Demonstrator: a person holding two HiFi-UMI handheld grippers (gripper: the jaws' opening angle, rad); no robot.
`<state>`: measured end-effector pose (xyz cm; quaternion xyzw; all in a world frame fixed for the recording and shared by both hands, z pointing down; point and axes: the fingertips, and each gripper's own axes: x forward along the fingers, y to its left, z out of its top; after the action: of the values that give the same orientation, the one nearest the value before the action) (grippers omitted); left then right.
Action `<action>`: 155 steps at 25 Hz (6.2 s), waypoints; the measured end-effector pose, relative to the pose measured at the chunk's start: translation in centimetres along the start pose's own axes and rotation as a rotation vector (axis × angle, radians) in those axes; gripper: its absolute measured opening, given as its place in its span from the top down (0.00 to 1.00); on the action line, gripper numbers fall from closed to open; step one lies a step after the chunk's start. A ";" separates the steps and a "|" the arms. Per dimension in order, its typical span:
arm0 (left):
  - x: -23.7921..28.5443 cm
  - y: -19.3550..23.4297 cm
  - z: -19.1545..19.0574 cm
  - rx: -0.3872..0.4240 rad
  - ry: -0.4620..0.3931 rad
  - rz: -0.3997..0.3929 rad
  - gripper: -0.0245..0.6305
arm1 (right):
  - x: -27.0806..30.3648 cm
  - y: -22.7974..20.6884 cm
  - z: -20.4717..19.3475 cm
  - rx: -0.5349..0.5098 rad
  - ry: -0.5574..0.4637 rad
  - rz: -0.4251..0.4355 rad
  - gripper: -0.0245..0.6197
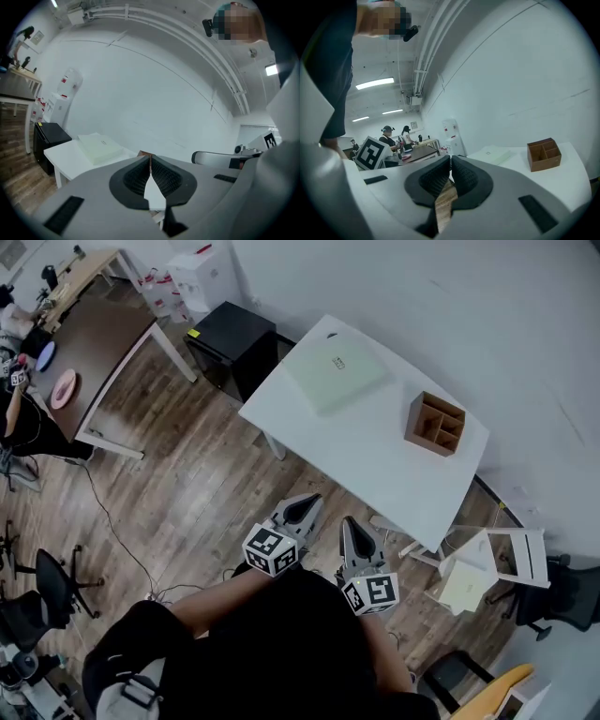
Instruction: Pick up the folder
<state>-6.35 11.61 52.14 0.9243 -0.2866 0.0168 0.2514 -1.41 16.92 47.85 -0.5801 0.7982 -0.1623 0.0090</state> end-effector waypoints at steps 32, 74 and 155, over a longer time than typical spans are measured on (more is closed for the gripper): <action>10.0 21.1 10.0 0.055 0.059 0.143 0.93 | 26.5 -8.3 2.8 0.069 0.087 0.033 0.91; 23.8 35.1 -0.5 -0.184 0.367 0.386 0.63 | 46.5 -41.3 -5.2 -0.078 0.516 -0.035 0.70; 12.2 27.2 5.1 -0.143 0.236 0.198 0.49 | 23.1 -24.7 0.0 0.160 0.257 -0.191 0.47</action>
<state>-11.41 -16.47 62.21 0.8629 -0.3450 0.1295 0.3458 13.86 -11.33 58.52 -0.6254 0.7185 -0.2980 -0.0623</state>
